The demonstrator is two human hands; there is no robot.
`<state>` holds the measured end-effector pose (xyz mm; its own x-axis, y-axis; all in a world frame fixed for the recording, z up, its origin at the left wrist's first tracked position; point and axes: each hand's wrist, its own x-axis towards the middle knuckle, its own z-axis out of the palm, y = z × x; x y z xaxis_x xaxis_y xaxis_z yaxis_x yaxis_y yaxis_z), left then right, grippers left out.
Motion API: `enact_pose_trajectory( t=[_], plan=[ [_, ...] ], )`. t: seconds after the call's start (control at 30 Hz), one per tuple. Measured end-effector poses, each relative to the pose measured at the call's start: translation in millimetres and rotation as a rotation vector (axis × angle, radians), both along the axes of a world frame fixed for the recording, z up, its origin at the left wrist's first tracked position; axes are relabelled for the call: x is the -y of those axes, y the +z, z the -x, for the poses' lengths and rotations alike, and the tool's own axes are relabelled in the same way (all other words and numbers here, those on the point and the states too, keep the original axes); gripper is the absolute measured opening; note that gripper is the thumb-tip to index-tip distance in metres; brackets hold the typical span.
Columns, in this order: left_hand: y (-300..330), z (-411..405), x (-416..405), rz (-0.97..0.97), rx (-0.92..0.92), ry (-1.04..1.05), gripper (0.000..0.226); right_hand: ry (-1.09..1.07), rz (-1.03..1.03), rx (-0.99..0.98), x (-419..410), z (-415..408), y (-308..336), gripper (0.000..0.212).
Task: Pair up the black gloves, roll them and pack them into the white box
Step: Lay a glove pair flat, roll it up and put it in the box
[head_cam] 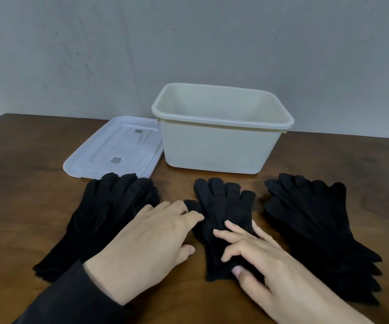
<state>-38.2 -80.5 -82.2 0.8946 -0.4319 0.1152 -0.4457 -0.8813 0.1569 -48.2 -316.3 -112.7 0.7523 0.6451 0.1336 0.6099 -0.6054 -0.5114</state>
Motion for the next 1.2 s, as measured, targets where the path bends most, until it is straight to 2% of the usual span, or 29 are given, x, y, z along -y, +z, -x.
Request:
enact_pose_trajectory(
  t=[0.1,0.17,0.23,0.33,0.4,0.47,0.57,0.67,0.83,1.07,1.13,1.2],
  plan=[
    [4.9,-0.5,3.7,0.064,0.064,-0.021,0.047,-0.020,-0.051,0.006,2.2,3.1,7.8,0.025],
    [3.6,0.2,5.7,0.049,0.064,-0.134,0.047,-0.126,-0.119,0.057,7.7,3.4,9.9,0.027],
    [-8.6,-1.2,6.1,-0.011,0.045,-0.204,0.055,-0.166,-0.054,0.045,14.4,0.6,6.7,0.032],
    [-23.0,-3.8,2.3,-0.003,0.013,-0.185,0.060,-0.117,0.120,-0.008,18.1,-1.6,3.5,0.056],
    [-15.6,-1.2,5.1,0.014,-0.069,-0.203,0.049,-0.107,0.137,-0.042,16.5,-2.2,7.4,0.053],
    [-10.3,-2.1,4.9,-0.013,-0.029,-0.205,0.048,-0.107,0.153,-0.063,15.1,-1.9,9.8,0.051],
    [-5.0,0.8,5.0,-0.009,-0.132,-0.194,0.054,-0.152,0.174,-0.006,9.7,-2.7,3.9,0.047],
    [-3.4,1.6,4.2,0.008,-0.177,-0.185,0.060,-0.206,0.098,0.103,2.2,-3.1,-2.6,0.038],
    [4.3,4.4,6.3,-0.005,-0.242,-0.200,0.074,-0.266,0.008,0.107,-0.7,-4.0,1.0,0.029],
    [-4.2,5.0,11.8,0.115,-0.130,-0.074,0.034,-0.272,-0.015,0.023,-0.5,0.2,5.0,0.029],
    [-3.5,4.7,11.8,0.142,-0.149,-0.015,0.031,-0.288,-0.012,0.002,-1.8,0.0,4.0,0.035],
    [-3.3,4.0,13.2,0.169,-0.163,0.034,0.031,-0.322,-0.011,-0.004,-5.4,-1.9,4.4,0.031]
  ],
)
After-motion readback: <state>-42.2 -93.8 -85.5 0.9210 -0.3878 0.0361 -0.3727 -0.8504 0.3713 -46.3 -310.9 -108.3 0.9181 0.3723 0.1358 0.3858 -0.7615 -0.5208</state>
